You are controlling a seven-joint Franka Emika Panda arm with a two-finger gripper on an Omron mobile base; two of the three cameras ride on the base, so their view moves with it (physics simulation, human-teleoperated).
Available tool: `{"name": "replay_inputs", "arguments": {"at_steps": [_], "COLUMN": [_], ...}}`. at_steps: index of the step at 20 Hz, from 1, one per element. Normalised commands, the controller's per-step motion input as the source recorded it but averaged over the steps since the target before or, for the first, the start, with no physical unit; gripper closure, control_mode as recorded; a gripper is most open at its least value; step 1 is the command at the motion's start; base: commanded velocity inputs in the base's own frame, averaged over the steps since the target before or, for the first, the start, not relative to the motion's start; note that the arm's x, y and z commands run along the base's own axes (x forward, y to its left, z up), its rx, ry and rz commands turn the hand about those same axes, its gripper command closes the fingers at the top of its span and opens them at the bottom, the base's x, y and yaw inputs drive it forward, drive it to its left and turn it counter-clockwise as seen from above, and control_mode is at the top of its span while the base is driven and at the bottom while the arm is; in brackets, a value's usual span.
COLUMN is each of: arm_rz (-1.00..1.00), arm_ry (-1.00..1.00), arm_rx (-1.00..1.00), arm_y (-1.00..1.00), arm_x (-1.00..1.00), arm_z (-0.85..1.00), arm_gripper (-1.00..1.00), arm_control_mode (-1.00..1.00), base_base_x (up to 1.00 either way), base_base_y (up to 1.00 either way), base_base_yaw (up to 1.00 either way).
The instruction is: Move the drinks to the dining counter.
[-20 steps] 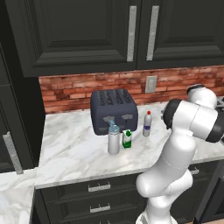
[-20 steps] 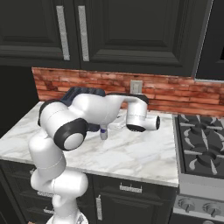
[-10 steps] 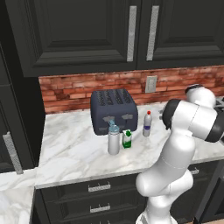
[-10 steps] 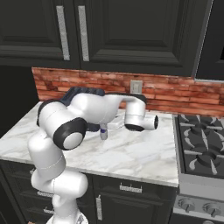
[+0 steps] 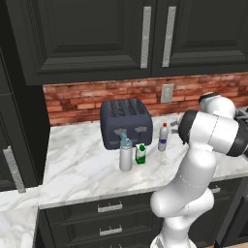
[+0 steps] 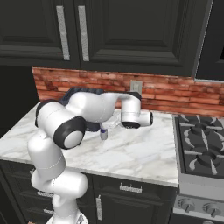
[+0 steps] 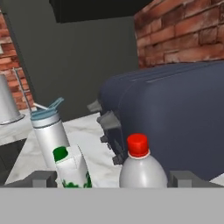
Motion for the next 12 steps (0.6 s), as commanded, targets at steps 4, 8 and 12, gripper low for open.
{"name": "replay_inputs", "arguments": {"at_steps": [4, 8, 12], "arm_rz": [0.09, 0.03, 0.0], "arm_ry": [0.03, 0.0, 0.0], "arm_rx": [0.0, 0.01, 0.0], "arm_y": [0.06, 0.0, 0.0], "arm_x": [0.0, 0.0, 0.01], "arm_z": [0.0, 0.0, -0.07], "arm_gripper": [-1.0, -1.0, -1.0], "arm_control_mode": [-1.0, -1.0, -1.0], "base_base_x": [0.0, 0.0, 0.0], "base_base_y": [0.0, 0.0, 0.0], "base_base_yaw": [0.0, 0.0, 0.0]}}
